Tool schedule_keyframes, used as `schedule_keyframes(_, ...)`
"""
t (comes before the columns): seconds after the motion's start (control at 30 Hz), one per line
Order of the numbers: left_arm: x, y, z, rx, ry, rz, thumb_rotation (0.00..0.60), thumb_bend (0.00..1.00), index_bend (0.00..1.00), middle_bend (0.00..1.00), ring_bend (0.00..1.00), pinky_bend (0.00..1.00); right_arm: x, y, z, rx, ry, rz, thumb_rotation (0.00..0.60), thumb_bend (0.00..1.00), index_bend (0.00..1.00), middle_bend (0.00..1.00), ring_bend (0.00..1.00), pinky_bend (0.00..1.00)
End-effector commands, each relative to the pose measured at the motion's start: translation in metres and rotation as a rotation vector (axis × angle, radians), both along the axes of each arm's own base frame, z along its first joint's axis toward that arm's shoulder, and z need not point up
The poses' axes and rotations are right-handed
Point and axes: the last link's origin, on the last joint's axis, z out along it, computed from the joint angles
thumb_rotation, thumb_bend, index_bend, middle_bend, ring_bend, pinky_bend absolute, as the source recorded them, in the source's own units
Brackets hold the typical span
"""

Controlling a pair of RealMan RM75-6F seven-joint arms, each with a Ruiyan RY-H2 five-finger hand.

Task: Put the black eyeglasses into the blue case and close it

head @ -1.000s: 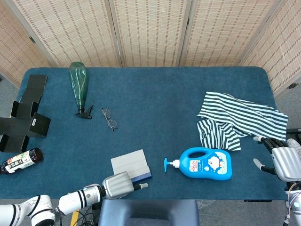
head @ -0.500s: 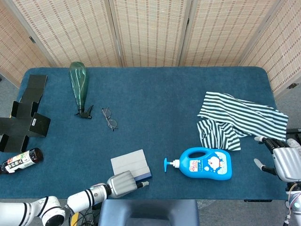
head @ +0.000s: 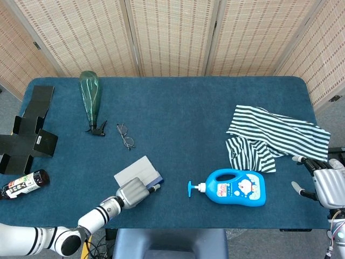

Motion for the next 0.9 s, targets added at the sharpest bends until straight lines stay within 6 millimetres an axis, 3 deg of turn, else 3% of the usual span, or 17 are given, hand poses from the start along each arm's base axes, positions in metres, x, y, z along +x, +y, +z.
schedule_keyframes(0.03, -0.006, 0.021, 0.009, 0.11, 0.058, 0.071, 0.6, 0.57, 0.08, 1.0, 1.0, 1.0, 0.0, 0.0, 0.0, 0.0, 0.0, 0.002, 0.6, 0.23, 0.26, 0.38, 0.37, 0.39)
schedule_keyframes(0.23, -0.017, 0.038, 0.024, 0.2, 0.085, 0.185, 0.6, 0.57, 0.06, 1.0, 1.0, 1.0, 0.001, 0.0, 0.0, 0.0, 0.002, 0.004, 0.6, 0.23, 0.26, 0.38, 0.38, 0.39)
schedule_keyframes(0.47, -0.021, 0.024, 0.058, 0.195, -0.024, 0.235, 0.6, 0.57, 0.05, 0.99, 1.0, 1.0, 0.002, 0.001, 0.0, -0.001, 0.001, 0.006, 0.6, 0.23, 0.26, 0.38, 0.38, 0.39)
schedule_keyframes(0.63, -0.045, 0.016, 0.081, 0.218, -0.041, 0.261, 0.6, 0.57, 0.05, 0.98, 1.0, 1.0, 0.002, 0.001, 0.0, 0.002, 0.0, 0.006, 0.6, 0.23, 0.26, 0.38, 0.39, 0.39)
schedule_keyframes(0.9, -0.079, 0.013, 0.086, 0.201, 0.082, 0.319, 0.6, 0.57, 0.05, 0.98, 1.0, 1.0, 0.005, 0.0, -0.003, 0.011, -0.001, 0.018, 0.6, 0.23, 0.26, 0.38, 0.39, 0.39)
